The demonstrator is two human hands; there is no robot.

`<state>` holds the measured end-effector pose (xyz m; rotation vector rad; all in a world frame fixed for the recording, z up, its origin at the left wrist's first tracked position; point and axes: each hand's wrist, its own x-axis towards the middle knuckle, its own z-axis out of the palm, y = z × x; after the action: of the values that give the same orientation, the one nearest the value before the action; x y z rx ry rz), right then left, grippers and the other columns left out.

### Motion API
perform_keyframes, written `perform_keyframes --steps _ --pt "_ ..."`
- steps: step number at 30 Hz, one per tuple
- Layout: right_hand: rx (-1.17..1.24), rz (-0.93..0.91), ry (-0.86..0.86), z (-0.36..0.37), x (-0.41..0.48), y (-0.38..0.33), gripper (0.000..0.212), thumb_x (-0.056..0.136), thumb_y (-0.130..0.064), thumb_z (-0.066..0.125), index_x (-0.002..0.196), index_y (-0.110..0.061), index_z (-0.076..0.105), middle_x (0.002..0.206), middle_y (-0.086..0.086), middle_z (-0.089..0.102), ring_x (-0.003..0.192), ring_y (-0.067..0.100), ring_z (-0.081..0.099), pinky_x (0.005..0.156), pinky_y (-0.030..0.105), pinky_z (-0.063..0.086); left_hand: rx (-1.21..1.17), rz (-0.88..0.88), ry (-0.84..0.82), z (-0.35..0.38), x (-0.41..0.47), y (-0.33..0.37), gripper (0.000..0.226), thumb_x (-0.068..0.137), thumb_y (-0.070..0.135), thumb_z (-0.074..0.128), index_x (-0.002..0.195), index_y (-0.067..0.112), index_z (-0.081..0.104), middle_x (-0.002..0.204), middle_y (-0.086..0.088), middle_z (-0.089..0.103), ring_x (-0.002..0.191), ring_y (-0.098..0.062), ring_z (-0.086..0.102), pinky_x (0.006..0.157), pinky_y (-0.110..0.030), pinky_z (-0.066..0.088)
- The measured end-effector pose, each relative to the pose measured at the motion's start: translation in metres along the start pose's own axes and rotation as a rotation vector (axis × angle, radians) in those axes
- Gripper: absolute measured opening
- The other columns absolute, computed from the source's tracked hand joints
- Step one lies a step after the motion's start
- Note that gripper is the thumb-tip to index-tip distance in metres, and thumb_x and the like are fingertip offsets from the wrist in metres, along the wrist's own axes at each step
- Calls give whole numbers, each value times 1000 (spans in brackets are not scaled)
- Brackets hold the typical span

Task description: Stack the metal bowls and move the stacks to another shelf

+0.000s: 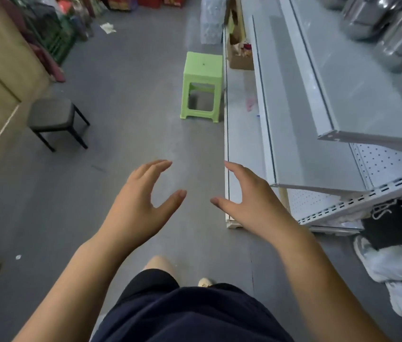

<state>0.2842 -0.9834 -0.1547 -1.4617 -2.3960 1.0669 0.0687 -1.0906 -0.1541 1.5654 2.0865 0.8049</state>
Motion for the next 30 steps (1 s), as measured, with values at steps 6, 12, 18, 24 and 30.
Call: perform_keyframes --steps 6,12,18,24,30 --pt "-7 -5 -27 7 106 -31 81 93 -47 72 160 -31 28 163 -10 34 150 9 31 107 16 23 -26 -29 20 -26 92 -45 64 92 52 65 148 27 47 140 24 44 138 -3 40 104 -17 28" --pt "103 106 135 -13 197 -70 78 92 -46 73 157 -34 32 160 -14 39 147 5 35 106 19 27 42 99 -78 -81 211 -73 66 92 55 64 148 26 46 149 14 48 138 -7 43 105 -20 30" --pt "175 207 359 -38 256 -80 72 93 -45 72 155 -34 37 155 -14 45 143 3 40 104 16 27 38 303 -169 -103 336 -64 65 91 56 63 147 27 48 150 13 49 139 -9 43 106 -20 31" --pt "216 350 562 -95 275 -54 69 94 -43 72 153 -35 38 153 -15 46 142 5 42 108 20 33 -34 534 -264 -61 437 5 65 89 57 62 144 23 51 144 9 54 132 -13 50 102 -21 34" --pt "288 387 755 -165 289 -13 68 91 -42 75 150 -40 41 140 -23 48 124 -9 42 104 20 36 -102 681 -282 2 512 93 64 92 58 61 147 26 49 150 7 51 138 -14 47 107 -25 35"
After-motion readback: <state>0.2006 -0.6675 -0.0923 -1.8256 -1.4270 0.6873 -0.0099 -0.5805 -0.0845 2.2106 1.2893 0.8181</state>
